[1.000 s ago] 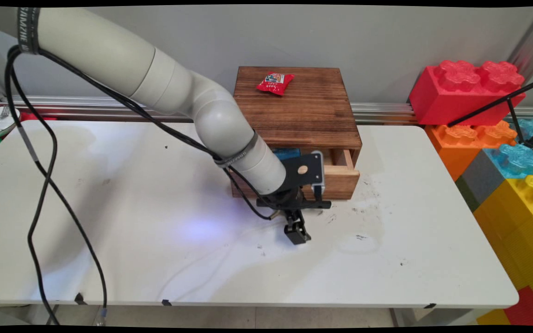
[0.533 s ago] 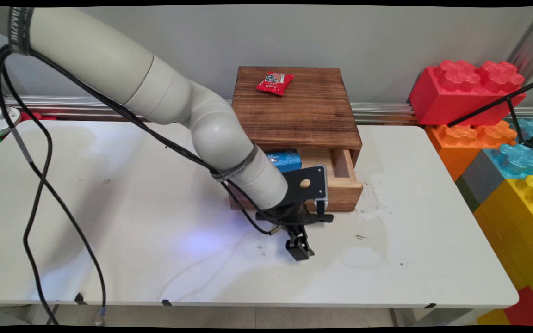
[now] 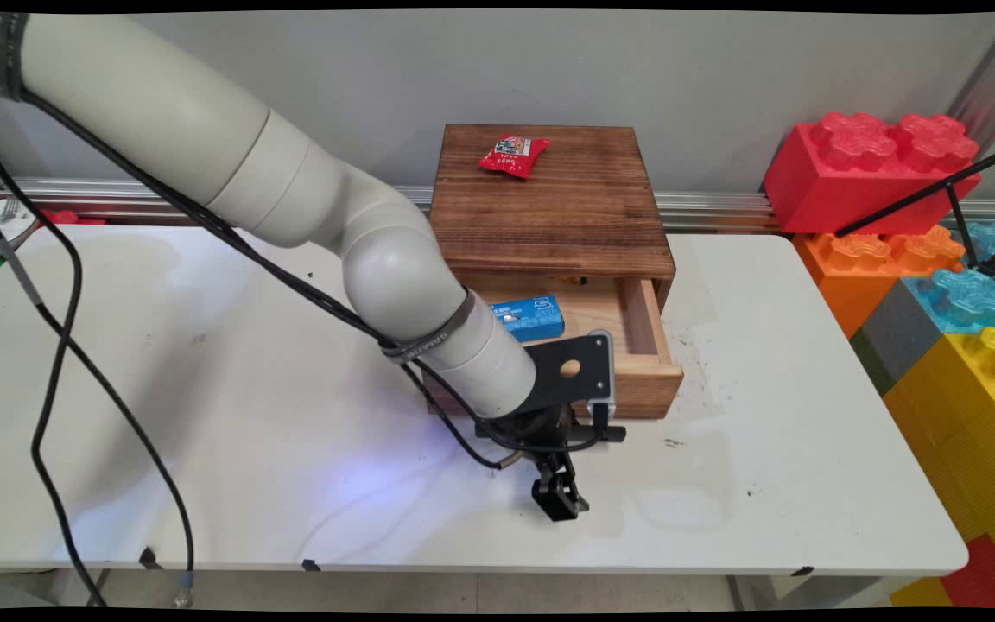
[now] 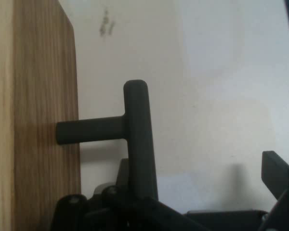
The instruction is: Open the drawer
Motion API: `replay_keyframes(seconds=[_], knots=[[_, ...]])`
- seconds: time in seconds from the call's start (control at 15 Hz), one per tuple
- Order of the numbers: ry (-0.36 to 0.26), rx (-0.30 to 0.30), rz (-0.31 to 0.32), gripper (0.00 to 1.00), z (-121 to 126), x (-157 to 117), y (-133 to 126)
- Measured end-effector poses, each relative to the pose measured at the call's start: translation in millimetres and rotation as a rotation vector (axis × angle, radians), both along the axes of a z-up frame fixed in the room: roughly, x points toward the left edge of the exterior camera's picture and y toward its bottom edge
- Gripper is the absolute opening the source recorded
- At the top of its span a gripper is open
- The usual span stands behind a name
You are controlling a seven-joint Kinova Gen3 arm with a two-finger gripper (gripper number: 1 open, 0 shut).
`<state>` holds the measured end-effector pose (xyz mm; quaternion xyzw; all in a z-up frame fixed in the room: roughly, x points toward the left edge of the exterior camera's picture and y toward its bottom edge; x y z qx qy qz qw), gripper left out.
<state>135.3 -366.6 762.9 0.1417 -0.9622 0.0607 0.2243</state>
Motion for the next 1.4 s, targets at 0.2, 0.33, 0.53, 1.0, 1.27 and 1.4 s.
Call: replay_keyframes(seconds=[0.2, 0.33, 0.53, 1.0, 1.27, 1.4], knots=[[0.002, 0.009, -0.006, 1.0, 0, -1, 8], [0.002, 0.012, -0.01, 1.0, -1, -1, 14], [0.003, 0.011, -0.011, 1.0, -3, -2, 18], [0.013, 0.019, -0.003, 1.0, -7, -7, 29], [0.025, 0.028, 0.003, 1.0, -5, -12, 37], [0.031, 0.031, 0.004, 1.0, -4, -14, 40]])
